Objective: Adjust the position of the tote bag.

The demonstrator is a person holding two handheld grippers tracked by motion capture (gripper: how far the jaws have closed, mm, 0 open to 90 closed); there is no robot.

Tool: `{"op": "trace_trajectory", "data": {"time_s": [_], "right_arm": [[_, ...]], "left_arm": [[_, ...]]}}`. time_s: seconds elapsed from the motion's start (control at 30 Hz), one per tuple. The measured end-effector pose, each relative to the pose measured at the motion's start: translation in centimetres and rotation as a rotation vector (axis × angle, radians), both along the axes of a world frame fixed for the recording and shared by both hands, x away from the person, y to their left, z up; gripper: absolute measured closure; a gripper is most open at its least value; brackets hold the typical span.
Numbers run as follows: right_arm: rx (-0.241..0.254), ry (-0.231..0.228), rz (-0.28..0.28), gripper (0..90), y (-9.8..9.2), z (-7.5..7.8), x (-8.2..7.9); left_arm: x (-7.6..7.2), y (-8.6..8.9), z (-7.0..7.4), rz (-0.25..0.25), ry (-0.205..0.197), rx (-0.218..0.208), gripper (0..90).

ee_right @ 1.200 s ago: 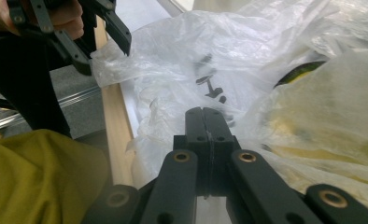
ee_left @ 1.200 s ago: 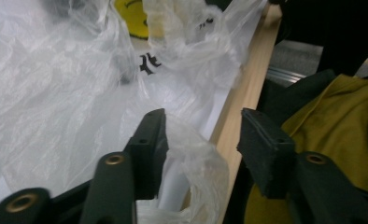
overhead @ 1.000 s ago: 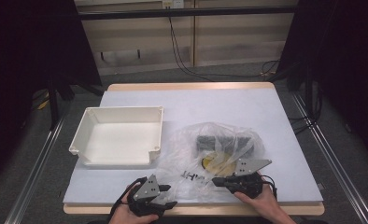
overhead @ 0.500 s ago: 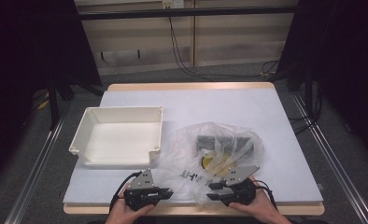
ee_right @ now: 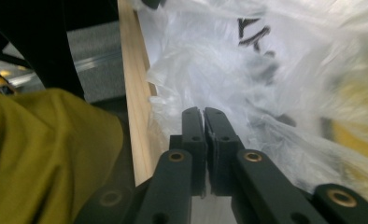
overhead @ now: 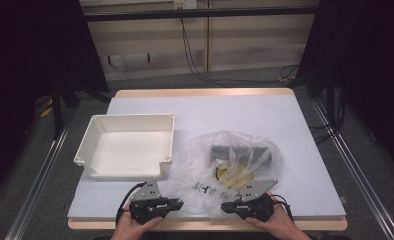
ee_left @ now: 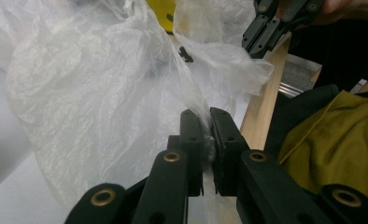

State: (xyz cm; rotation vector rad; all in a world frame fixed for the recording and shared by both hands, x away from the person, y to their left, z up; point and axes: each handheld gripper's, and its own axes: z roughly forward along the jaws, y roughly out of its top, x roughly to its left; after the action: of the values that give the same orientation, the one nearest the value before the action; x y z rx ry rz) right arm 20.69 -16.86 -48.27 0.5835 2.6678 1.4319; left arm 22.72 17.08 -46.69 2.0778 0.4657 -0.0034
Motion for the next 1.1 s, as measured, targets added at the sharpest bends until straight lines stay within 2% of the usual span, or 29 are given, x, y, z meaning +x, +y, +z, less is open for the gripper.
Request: {"op": "trace_trajectory", "data": {"time_s": [0.07,0.17,0.23,0.4,0.57,0.7,0.83,1.0,1.1], "right_arm": [[0.033,-0.004,-0.019,90.0,-0.5,0.6,0.0],[0.055,-0.016,-0.041,90.0,-1.2,1.3,0.0],[0.064,-0.019,-0.052,90.0,-1.4,1.5,0.0],[0.102,-0.029,-0.103,90.0,-2.9,2.6,0.1],[0.120,-0.047,-0.140,90.0,-4.0,3.4,0.2],[0.143,-0.072,-0.191,90.0,-5.6,4.6,0.4],[0.162,-0.085,-0.228,90.0,-7.0,5.4,0.6],[0.170,-0.106,-0.277,90.0,-8.6,6.6,0.8],[0.169,-0.120,-0.299,90.0,-9.4,7.0,0.8]], "left_arm": [[0.0,0.2,0.2,0.002,-0.004,-0.014,84.8],[0.1,0.6,0.5,0.012,-0.011,-0.038,84.8],[0.1,0.7,0.8,0.018,-0.019,-0.041,84.8],[0.1,1.1,1.7,0.045,-0.038,-0.083,84.8],[0.4,1.3,2.5,0.060,-0.051,-0.110,84.8],[0.7,1.6,3.2,0.083,-0.066,-0.111,84.9],[0.9,2.1,4.1,0.096,-0.078,-0.130,84.9],[1.4,2.2,5.2,0.116,-0.091,-0.130,85.0],[1.7,2.1,5.7,0.111,-0.098,-0.123,85.0]]}}
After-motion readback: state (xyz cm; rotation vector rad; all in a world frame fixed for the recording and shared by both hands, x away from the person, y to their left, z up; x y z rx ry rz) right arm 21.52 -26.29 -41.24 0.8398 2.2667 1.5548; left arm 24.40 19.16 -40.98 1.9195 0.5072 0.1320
